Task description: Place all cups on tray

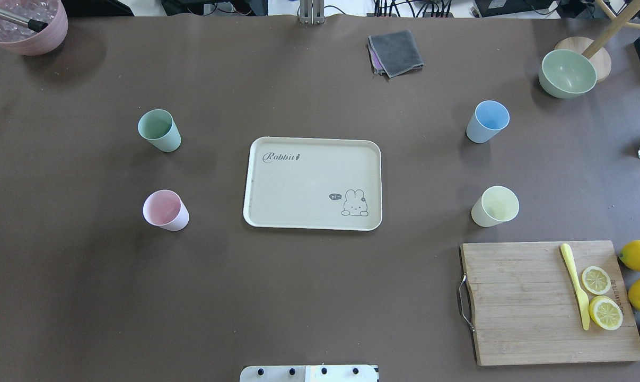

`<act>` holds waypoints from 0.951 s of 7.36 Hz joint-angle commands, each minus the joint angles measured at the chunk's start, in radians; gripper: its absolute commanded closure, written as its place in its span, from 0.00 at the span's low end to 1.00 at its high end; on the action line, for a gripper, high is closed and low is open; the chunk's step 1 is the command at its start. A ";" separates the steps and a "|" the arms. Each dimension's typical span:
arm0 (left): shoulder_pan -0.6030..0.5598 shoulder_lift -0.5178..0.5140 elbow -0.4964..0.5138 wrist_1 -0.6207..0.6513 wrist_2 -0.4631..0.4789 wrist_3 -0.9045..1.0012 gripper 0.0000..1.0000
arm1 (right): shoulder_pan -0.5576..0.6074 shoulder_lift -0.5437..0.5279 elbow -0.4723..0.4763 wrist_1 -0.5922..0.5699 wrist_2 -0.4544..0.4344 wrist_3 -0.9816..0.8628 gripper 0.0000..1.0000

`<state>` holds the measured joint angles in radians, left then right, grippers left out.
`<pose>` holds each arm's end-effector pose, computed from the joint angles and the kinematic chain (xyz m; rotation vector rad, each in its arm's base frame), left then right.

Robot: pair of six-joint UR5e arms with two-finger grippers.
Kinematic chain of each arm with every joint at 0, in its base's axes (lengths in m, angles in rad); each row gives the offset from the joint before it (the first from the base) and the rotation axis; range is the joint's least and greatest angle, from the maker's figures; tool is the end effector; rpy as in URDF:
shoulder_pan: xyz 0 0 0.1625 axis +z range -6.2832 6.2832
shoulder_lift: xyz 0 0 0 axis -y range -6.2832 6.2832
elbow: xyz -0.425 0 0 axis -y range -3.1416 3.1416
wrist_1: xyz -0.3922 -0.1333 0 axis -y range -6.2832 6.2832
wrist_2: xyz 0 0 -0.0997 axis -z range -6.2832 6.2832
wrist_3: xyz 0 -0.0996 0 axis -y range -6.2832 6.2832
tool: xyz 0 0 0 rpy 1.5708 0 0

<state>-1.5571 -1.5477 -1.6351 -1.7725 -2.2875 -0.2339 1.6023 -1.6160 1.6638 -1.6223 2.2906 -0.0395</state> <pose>-0.0611 -0.4978 0.6201 0.1426 0.7366 -0.1227 0.0825 -0.4696 0.6436 0.0220 -0.7195 -0.0063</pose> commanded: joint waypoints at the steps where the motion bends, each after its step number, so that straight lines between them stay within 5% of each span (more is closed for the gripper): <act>1: 0.002 0.006 -0.005 -0.002 -0.001 0.001 0.02 | -0.001 0.001 -0.001 -0.002 0.004 0.001 0.00; 7: 0.005 0.009 0.018 -0.001 -0.001 0.001 0.02 | -0.002 -0.005 0.004 -0.007 0.007 0.001 0.00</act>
<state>-1.5539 -1.5371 -1.6200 -1.7731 -2.2883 -0.2332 1.6000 -1.6212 1.6685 -1.6296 2.2978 -0.0382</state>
